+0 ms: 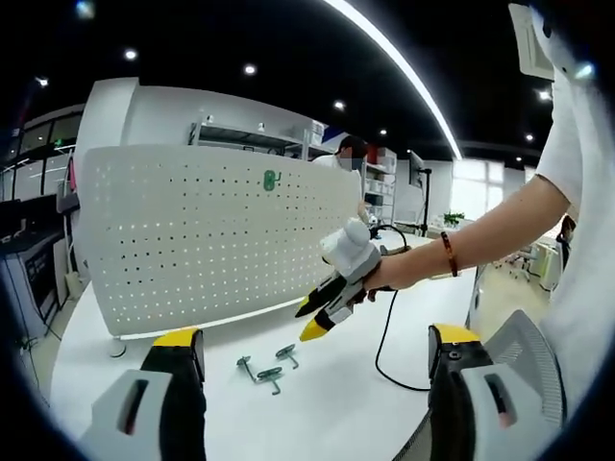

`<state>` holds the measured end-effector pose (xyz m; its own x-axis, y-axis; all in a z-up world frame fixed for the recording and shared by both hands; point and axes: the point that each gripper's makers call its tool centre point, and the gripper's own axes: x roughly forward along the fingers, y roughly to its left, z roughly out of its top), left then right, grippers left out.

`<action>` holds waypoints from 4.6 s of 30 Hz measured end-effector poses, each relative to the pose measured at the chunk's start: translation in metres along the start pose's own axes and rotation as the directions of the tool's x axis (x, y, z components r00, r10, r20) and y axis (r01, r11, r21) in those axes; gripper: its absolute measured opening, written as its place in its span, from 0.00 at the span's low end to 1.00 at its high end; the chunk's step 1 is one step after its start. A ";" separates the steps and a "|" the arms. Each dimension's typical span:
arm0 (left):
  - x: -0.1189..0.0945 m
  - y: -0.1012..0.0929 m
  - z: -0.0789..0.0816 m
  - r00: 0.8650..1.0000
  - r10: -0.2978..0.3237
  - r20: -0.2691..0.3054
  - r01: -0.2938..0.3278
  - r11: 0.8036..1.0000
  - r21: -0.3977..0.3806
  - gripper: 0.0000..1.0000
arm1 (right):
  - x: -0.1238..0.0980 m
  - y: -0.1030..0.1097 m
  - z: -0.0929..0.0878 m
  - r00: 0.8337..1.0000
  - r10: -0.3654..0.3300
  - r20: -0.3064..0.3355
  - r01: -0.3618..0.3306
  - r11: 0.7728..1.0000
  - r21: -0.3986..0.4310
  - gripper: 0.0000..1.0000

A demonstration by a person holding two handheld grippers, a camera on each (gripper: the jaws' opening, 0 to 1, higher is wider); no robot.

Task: Insert the hook assembly into the mounting plate slot until the hook locks in place.

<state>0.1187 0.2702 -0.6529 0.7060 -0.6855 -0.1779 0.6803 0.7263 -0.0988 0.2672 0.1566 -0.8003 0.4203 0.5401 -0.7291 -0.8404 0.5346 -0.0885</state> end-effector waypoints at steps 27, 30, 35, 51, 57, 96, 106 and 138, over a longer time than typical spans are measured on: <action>0.002 0.007 -0.008 1.000 -0.003 -0.027 0.003 1.000 -0.011 0.98 | 0.029 0.004 -0.017 0.992 0.057 -0.115 -0.065 0.995 -0.072 0.27; 0.001 0.008 -0.010 1.000 0.002 -0.026 -0.003 1.000 -0.022 0.98 | 0.031 0.005 -0.019 0.989 0.059 -0.136 -0.072 0.993 -0.089 0.26; -0.001 0.010 -0.013 1.000 0.008 -0.028 -0.009 0.999 -0.031 0.97 | 0.033 0.003 -0.018 0.989 0.063 -0.134 -0.075 0.993 -0.087 0.23; -0.001 0.017 -0.018 0.999 0.022 -0.035 -0.024 0.998 -0.052 0.97 | 0.046 0.004 -0.024 0.979 0.085 -0.184 -0.109 0.986 -0.125 0.13; 0.001 0.019 -0.018 0.999 0.023 -0.036 -0.024 0.998 -0.054 0.97 | 0.050 0.006 -0.025 0.977 0.095 -0.193 -0.123 0.983 -0.136 0.12; 0.006 0.014 -0.012 1.000 0.016 -0.015 -0.017 0.999 -0.050 0.96 | 0.022 0.007 -0.006 0.996 0.037 -0.087 -0.044 0.996 -0.077 0.02; 0.006 0.010 -0.008 1.000 0.004 -0.003 -0.004 0.999 -0.049 0.95 | 0.008 0.015 0.003 1.000 0.020 -0.014 -0.020 1.000 -0.021 0.02; 0.021 -0.007 0.008 0.997 -0.066 0.042 0.069 0.996 -0.060 0.94 | -0.045 0.028 0.057 0.965 -0.094 0.246 0.073 0.993 0.094 0.02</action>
<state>0.1298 0.2502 -0.6477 0.6671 -0.7336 -0.1300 0.7141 0.6793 -0.1691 0.2444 0.1844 -0.7311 0.5688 0.6303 -0.5283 -0.7716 0.6314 -0.0775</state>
